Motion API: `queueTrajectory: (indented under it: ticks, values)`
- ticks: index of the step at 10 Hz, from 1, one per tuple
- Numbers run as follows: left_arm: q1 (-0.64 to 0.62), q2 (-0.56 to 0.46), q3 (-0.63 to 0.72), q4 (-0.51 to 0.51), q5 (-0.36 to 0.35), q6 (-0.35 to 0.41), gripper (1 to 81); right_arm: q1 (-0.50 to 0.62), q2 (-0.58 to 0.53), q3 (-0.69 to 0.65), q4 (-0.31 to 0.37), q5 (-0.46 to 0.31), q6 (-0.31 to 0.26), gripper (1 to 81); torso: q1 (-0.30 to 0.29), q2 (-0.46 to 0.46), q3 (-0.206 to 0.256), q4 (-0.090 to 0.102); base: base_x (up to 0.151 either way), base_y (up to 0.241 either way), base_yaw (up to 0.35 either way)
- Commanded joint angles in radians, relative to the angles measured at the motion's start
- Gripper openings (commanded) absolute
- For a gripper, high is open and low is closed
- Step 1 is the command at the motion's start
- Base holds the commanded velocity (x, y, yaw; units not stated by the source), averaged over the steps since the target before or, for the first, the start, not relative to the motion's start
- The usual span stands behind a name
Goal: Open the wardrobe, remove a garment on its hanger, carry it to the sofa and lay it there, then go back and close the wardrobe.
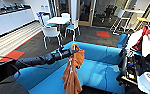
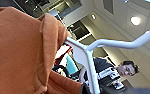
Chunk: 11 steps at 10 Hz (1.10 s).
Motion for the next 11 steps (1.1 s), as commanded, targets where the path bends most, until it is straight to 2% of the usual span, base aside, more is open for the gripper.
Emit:
queueTrajectory:
  ticks: [1,3,4,8,11]
  values:
    - [-0.239,0.079,-0.06,0.009,-0.084,-0.027,1.0,0.006,0.007,0.009,-0.005,-0.053,0.0,81.1,0.0,0.0,0.0,0.0,0.0,0.0,0.0]
    - [-0.321,0.126,-0.14,0.011,-0.084,-0.097,1.0,0.009,0.007,0.008,-0.005,-0.055,0.002,81.1,0.0,0.0,-0.008,0.0,0.0,0.0,0.0]
    - [-0.33,0.152,-0.127,0.017,-0.084,-0.107,1.0,0.011,0.007,0.008,-0.005,-0.055,0.002,81.1,0.0,0.0,-0.008,0.0,0.0,0.0,0.0]
    - [-0.318,0.22,-0.065,0.023,-0.084,-0.107,1.0,0.022,0.007,0.009,-0.005,-0.057,-0.001,81.1,0.0,0.0,-0.008,0.0,0.0,0.0,0.0]
    - [-0.292,0.303,-0.169,0.022,-0.083,-0.108,1.0,0.02,0.007,0.009,-0.005,-0.057,0.0,81.1,0.0,0.0,-0.008,0.0,0.0,0.0,0.0]
